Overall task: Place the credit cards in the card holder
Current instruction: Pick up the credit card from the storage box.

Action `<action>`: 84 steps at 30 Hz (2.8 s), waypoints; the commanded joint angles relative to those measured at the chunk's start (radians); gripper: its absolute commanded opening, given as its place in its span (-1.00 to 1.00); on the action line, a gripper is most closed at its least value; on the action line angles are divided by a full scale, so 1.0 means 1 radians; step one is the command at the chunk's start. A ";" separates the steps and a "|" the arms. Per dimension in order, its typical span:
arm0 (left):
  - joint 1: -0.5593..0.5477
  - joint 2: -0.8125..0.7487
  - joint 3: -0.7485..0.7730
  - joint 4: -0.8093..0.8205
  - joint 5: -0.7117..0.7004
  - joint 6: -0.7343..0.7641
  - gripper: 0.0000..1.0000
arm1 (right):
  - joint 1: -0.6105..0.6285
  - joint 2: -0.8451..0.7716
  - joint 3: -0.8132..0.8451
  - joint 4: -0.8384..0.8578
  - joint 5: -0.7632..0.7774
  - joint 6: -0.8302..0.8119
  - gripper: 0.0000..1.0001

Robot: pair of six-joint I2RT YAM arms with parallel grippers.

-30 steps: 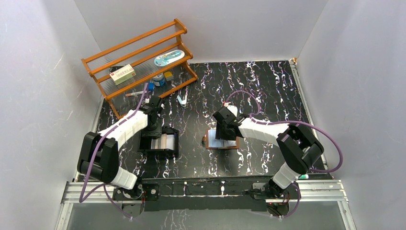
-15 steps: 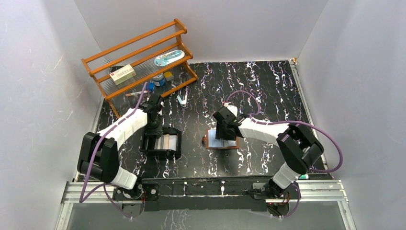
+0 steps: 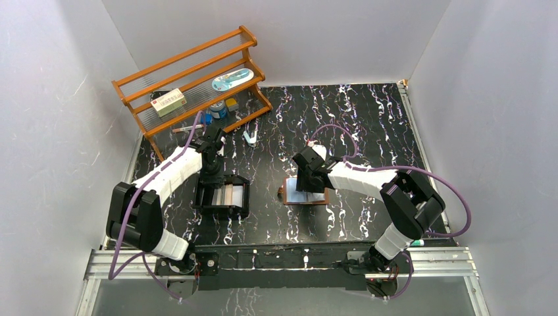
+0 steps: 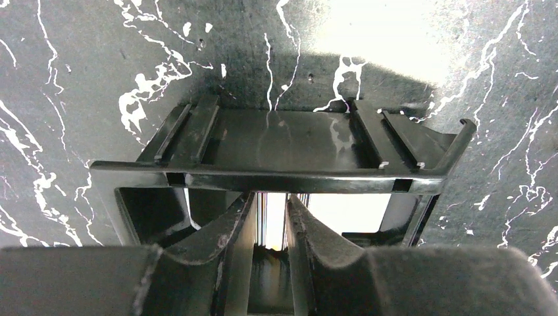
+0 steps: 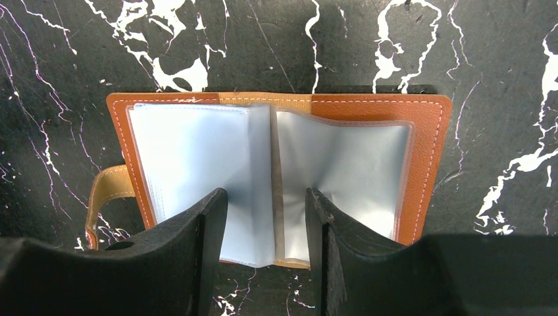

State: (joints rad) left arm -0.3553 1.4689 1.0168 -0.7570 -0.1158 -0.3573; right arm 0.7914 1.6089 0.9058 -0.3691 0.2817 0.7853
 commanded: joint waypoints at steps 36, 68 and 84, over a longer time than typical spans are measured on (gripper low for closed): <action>0.001 -0.031 0.005 -0.011 0.034 -0.012 -0.70 | -0.006 0.017 -0.055 -0.012 0.005 -0.004 0.09; 0.000 -0.022 -0.033 0.012 -0.039 -0.019 -0.31 | -0.006 -0.017 -0.062 -0.015 0.007 0.000 0.09; -0.001 -0.039 -0.042 0.035 0.053 -0.018 -0.72 | -0.006 -0.017 -0.064 -0.017 0.007 0.003 0.09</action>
State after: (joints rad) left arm -0.3550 1.4658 0.9504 -0.7136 -0.1345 -0.3744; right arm 0.7914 1.5826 0.8738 -0.3370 0.2821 0.7864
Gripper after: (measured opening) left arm 0.148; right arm 0.547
